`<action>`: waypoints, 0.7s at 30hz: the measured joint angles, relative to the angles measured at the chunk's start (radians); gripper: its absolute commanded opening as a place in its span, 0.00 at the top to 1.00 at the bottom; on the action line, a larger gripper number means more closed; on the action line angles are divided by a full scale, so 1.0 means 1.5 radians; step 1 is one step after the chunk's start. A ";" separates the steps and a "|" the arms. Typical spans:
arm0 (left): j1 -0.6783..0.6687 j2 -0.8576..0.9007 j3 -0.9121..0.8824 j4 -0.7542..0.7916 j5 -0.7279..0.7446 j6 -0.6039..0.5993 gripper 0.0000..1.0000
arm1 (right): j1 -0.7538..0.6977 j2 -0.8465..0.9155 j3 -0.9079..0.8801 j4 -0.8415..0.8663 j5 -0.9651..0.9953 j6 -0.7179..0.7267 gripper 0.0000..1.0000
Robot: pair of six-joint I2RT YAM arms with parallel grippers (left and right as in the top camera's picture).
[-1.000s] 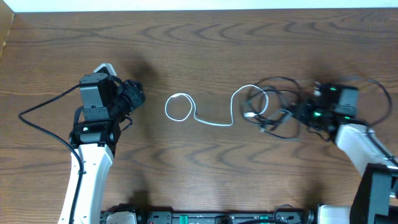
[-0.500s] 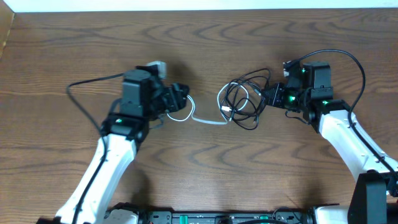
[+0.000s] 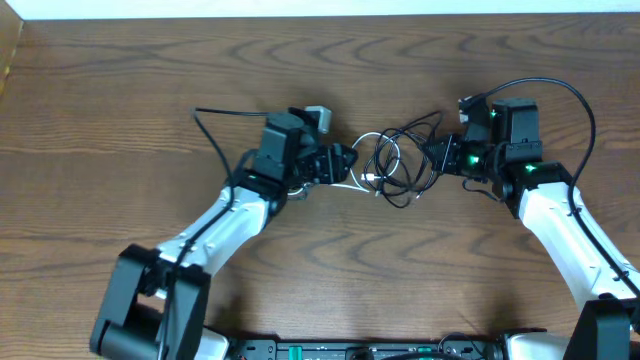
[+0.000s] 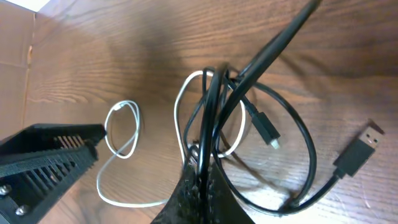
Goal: Untangle cables
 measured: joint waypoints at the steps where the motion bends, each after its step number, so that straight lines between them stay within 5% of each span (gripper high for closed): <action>1: -0.009 0.005 0.000 0.007 0.001 0.000 0.38 | 0.000 0.000 0.000 -0.006 0.004 -0.001 0.99; 12: -0.058 0.011 0.000 -0.039 0.001 0.019 0.38 | 0.000 0.000 0.000 -0.046 0.068 -0.003 0.99; 21: -0.065 0.011 0.000 -0.126 0.001 0.138 0.38 | 0.000 0.000 0.000 -0.050 0.083 -0.004 0.99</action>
